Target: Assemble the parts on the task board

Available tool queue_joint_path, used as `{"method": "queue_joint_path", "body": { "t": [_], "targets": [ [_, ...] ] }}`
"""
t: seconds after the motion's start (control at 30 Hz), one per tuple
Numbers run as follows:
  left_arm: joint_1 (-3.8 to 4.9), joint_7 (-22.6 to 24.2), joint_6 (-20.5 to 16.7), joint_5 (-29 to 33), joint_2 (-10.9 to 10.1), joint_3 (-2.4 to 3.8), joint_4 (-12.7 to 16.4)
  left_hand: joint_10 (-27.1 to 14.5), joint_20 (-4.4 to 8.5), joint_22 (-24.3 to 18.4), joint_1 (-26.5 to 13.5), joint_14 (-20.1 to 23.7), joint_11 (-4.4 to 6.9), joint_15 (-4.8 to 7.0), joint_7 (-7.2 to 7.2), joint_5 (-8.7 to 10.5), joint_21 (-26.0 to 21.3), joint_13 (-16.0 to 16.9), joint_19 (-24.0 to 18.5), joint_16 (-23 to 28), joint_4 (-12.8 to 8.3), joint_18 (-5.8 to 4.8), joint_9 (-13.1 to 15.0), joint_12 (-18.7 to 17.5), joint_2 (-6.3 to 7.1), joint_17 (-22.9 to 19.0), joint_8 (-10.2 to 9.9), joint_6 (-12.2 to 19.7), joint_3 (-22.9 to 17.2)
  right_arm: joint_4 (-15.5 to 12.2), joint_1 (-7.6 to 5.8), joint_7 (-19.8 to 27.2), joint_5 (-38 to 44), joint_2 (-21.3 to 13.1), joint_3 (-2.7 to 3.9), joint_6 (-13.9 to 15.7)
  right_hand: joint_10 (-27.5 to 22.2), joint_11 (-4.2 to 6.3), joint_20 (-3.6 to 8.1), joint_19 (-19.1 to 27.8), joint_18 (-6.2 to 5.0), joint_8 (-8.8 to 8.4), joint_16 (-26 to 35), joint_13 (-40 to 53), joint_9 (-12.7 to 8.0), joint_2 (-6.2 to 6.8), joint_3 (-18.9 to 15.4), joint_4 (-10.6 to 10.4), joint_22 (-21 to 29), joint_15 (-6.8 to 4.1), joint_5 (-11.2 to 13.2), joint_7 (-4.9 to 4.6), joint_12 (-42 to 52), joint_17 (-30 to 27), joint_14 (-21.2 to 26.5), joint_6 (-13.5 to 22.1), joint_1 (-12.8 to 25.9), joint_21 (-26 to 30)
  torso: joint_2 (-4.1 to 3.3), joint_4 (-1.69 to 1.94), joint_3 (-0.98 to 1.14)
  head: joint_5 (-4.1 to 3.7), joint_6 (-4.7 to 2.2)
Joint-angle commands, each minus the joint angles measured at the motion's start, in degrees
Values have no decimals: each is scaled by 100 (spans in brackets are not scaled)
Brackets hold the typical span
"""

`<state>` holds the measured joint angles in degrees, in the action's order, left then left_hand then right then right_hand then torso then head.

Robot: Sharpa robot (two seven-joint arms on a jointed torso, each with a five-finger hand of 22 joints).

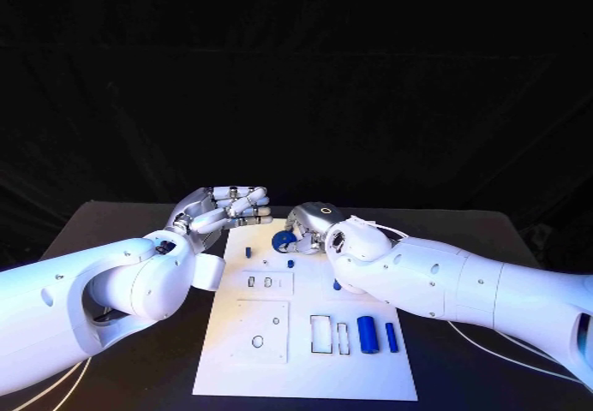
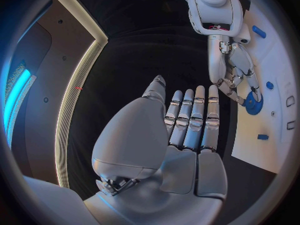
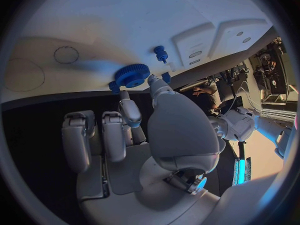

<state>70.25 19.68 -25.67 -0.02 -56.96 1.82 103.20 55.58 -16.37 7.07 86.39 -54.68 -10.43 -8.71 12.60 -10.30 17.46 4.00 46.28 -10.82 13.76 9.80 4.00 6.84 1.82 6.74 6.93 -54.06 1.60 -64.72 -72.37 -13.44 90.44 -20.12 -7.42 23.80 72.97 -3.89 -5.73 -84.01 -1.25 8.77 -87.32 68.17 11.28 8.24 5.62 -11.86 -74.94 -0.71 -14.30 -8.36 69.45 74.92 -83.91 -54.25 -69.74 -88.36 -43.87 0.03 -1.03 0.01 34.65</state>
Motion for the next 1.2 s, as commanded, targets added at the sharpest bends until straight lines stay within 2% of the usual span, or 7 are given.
{"method": "queue_joint_path", "body": {
  "t": [0.03, 0.27, 0.4, 0.5, 0.7, 0.83, 1.2],
  "targets": [
    [8, 12, 97, 0, 7, 6, 13, -23, 4, -5, 36, 47, -21, -12, 40, 28, 29, -7, -23, 31, 8, 53, -5, -39, -18, 8, -37, 4, 29, -12, 1, 28, -27, -21, -1, -157, 16, 8, -26, -414, 57, -14, -34, 39, 7, -2, -12, -73, -1291, 44, -60, -9, 63, 956, -483, 6, 62, 19, 1, -6, 2, 17, -8],
    [8, 10, 96, 0, 2, 6, 8, -30, 4, -6, 39, 53, -24, -15, 43, 28, 29, -8, -26, 38, 6, 53, -5, -47, -21, 8, -43, 10, 30, -181, -2, 157, -221, -242, -1, 244, 132, 28, -19, -452, 71, 4, -54, 187, 28, -103, -50, -259, -1336, 30, -400, 15, 218, 1002, -493, -76, 78, -16, 3, -3, 1, 2, -41],
    [8, 11, 92, 5, -16, 6, -13, -30, 4, -6, 39, 53, -24, -15, 43, 28, 29, -8, -26, 38, 6, 53, -5, -47, -21, 8, -43, 10, 30, -521, -40, 479, -580, -614, 9, 776, 196, 34, -13, -464, 75, -17, -50, 252, 24, -153, -20, -260, -1351, 24, -488, 18, 286, 992, -491, -75, 4, -28, 16, -34, 5, 29, -47],
    [8, 10, 96, 12, -10, 5, -40, -30, 4, -6, 39, 53, -24, -15, 43, 28, 29, -8, -26, 38, 6, 53, -5, -47, -21, 8, -43, 10, 30, -855, -110, 747, -1038, -1002, 41, 881, 175, 38, -11, -456, 72, -25, -33, 216, 22, -194, -1, -266, -1342, 21, -496, 20, 254, 953, -482, -84, -20, -20, 32, -45, 5, 40, -48],
    [7, 21, 124, 18, 27, 3, -125, -28, 3, -9, 88, 50, -24, -16, 39, 25, 31, -5, -33, 56, -28, 53, -3, -62, -32, 13, -53, 9, 22, -1323, -302, 1710, -2307, -1903, 72, 177, 66, 45, 5, -309, 18, -101, 63, 64, 0, -274, 169, 52, -1178, 8, -259, 10, 92, 748, -431, -95, -559, 133, 101, -101, 8, 40, -19],
    [6, 30, 162, 19, 38, 2, -175, 29, 2, -11, 127, 24, -6, -5, 20, 27, 36, 8, -37, 62, -57, 54, 7, -50, -39, 25, -43, -30, 23, -1452, -341, 2162, -2804, -2400, 76, -198, 55, 11, -6, -323, 24, -234, 53, 31, -57, -167, 241, 326, -1197, 32, -156, -39, 51, 778, -441, 30, -908, 122, 129, -166, 31, 19, -10],
    [4, 39, 194, 19, 80, -2, -269, 55, 2, -12, 139, 7, 4, 3, 9, 27, 39, 12, -38, 63, -67, 55, 10, -46, -44, 31, -39, -49, 27, -1233, -185, 2171, -2711, -2881, 69, -473, 8, -22, -37, -301, 16, -363, 49, -46, -131, -1, 232, 568, -1177, 62, -127, -73, -30, 794, -444, 66, -1134, 150, 149, -217, 76, -24, 40]
  ]
}}
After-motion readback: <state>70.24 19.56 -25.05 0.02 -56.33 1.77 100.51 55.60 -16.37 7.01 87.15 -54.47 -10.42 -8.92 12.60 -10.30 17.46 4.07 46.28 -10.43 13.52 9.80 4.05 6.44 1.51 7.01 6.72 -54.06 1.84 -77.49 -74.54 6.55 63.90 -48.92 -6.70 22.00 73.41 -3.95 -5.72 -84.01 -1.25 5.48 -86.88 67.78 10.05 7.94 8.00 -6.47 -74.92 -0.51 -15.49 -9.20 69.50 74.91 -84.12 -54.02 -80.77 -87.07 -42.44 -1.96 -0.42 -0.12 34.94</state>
